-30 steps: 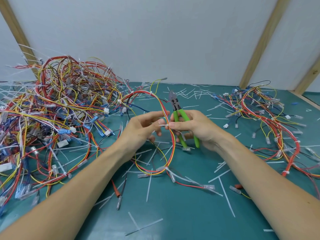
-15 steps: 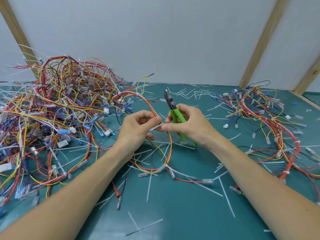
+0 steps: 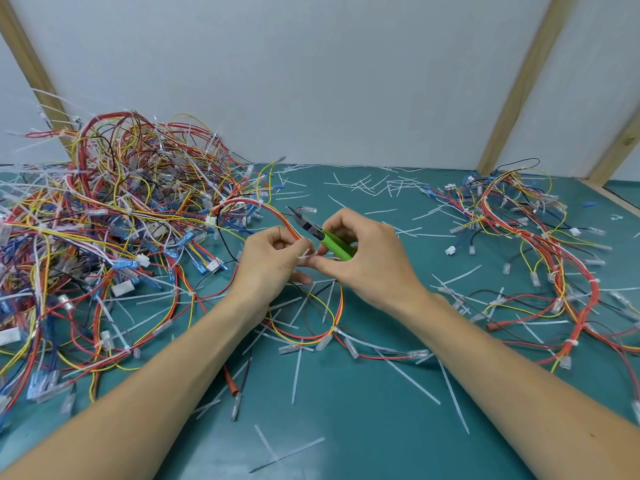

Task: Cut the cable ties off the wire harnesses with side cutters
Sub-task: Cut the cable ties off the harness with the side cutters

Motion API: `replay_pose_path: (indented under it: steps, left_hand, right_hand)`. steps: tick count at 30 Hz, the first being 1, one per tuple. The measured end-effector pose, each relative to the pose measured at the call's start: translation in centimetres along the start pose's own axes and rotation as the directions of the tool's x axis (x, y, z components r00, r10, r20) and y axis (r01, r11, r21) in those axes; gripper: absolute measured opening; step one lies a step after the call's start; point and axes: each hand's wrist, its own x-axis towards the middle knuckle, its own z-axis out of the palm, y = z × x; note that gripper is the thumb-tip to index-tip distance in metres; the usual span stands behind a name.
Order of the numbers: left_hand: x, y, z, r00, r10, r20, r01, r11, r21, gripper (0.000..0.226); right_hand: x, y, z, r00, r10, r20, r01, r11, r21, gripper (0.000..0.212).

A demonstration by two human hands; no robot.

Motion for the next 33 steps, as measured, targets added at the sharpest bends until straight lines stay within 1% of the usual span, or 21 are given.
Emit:
replay_pose_path:
  steps: [3,5,7,9,12,14,18,21,24,25,29,33]
  left_hand:
    - [0.0,0.0,0.0,0.999,-0.006,0.033,0.007,1.0,-0.025,0.014]
    - [0.0,0.0,-0.1,0.997,-0.007,0.083,0.013,0.997,-0.079,0.017]
    - [-0.1,0.1,-0.2,0.988,0.01,0.157,0.012,0.99,-0.139,0.014]
    - [-0.1,0.0,-0.3,0.974,0.042,0.223,-0.004,0.986,-0.168,0.009]
    - [-0.1,0.0,-0.4,0.955,0.078,0.285,-0.042,0.991,-0.13,0.019]
    - [-0.2,0.0,-0.3,0.951,0.084,0.297,-0.055,0.993,-0.102,0.023]
    - [-0.3,0.1,-0.3,0.961,0.066,0.268,-0.032,0.991,-0.129,0.017]
    - [-0.3,0.2,-0.3,0.97,0.055,0.236,-0.018,0.987,-0.157,0.012]
    - [-0.2,0.2,-0.2,0.988,0.045,0.145,-0.022,0.988,-0.153,0.001]
    - [-0.1,0.1,-0.3,0.994,0.039,0.106,-0.023,0.988,-0.152,0.002]
    - [0.2,0.2,-0.7,0.999,0.024,-0.022,-0.027,0.987,-0.158,0.007]
    - [0.4,0.1,-0.9,0.998,0.015,-0.067,-0.027,0.984,-0.174,0.006]
  right_hand:
    - [-0.1,0.0,0.1,0.997,-0.012,-0.07,0.011,1.0,-0.016,0.022]
    - [-0.1,0.0,0.1,0.995,0.01,-0.097,-0.008,1.0,0.025,0.019]
    - [0.1,0.2,-0.1,0.993,0.067,-0.097,-0.057,0.993,0.102,0.017]
    - [0.5,0.4,-0.4,0.986,0.149,-0.08,-0.129,0.967,0.219,0.017]
    - [1.0,0.9,-0.8,0.965,0.262,-0.02,-0.238,0.903,0.359,0.017]
    - [1.2,1.3,-0.9,0.951,0.305,0.04,-0.293,0.855,0.429,0.015]
    - [1.2,1.6,-0.9,0.939,0.328,0.106,-0.336,0.803,0.493,0.013]
    - [1.3,1.7,-1.1,0.92,0.374,0.117,-0.383,0.794,0.472,0.015]
    - [1.4,1.9,-1.6,0.9,0.421,0.111,-0.422,0.784,0.456,0.025]
    - [1.4,2.0,-1.9,0.9,0.426,0.092,-0.421,0.798,0.431,0.027]
    - [1.3,2.9,-2.5,0.927,0.373,0.031,-0.369,0.898,0.238,0.028]
    - [1.2,3.1,-2.8,0.964,0.267,0.015,-0.267,0.964,-0.008,0.026]
